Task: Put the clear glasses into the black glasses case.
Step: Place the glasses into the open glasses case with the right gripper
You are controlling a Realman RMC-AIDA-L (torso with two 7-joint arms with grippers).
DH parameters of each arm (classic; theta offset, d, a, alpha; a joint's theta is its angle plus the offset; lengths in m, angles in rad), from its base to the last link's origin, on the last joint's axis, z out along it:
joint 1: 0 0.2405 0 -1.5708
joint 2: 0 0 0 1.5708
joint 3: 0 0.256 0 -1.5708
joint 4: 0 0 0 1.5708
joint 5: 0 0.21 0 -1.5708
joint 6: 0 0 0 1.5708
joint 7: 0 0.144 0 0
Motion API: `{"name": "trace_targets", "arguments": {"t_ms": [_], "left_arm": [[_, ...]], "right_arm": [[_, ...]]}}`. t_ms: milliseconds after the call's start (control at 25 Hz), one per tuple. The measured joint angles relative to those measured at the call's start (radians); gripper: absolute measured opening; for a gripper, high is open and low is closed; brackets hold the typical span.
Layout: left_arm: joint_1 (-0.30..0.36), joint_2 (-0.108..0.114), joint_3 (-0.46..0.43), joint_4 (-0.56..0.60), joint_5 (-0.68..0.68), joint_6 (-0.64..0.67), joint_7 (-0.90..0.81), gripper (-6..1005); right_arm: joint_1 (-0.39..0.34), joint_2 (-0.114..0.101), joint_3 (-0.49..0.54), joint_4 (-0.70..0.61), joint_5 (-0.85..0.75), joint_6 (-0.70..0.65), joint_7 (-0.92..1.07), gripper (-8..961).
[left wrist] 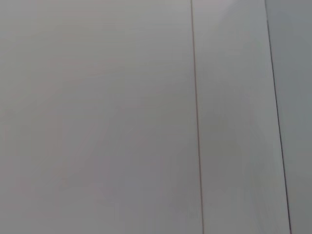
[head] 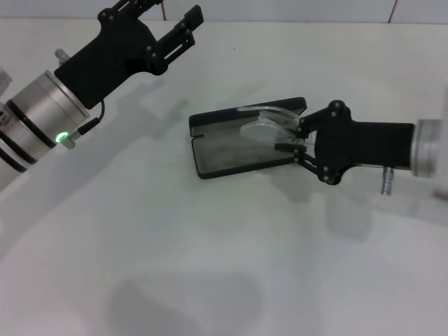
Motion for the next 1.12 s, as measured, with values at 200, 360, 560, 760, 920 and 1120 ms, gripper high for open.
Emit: {"name": "trace_targets", "arguments": {"t_ms": [200,360,560,760,920,1120], "left_arm": [[-0.005,0.001,0.000,0.001,-0.002,0.006,-0.045,685],[-0.016,0.001,0.000,0.001,-0.002,0.001,-0.059,685],[-0.031,0.001,0.000,0.001,-0.003,-0.014,-0.076,685],[-0.032,-0.001,0.000,0.000,-0.003,-0.015,-0.077,686],[-0.032,-0.002,0.000,-0.002,-0.003,-0.017,-0.077,686],[-0.032,-0.002,0.000,-0.005,-0.003,-0.017,-0.077,686]], "right_arm": [[0.004,0.002,-0.133,-0.053,-0.090,0.210,0.000,127],[0.035,0.003,-0.247,-0.051,-0.124,0.365,0.000,128],[0.057,0.005,-0.329,-0.050,-0.181,0.477,0.000,129],[0.083,0.006,-0.383,-0.038,-0.189,0.522,0.001,130],[0.088,0.006,-0.434,-0.033,-0.191,0.606,0.001,130],[0.090,0.006,-0.501,-0.024,-0.184,0.694,0.005,131]]}}
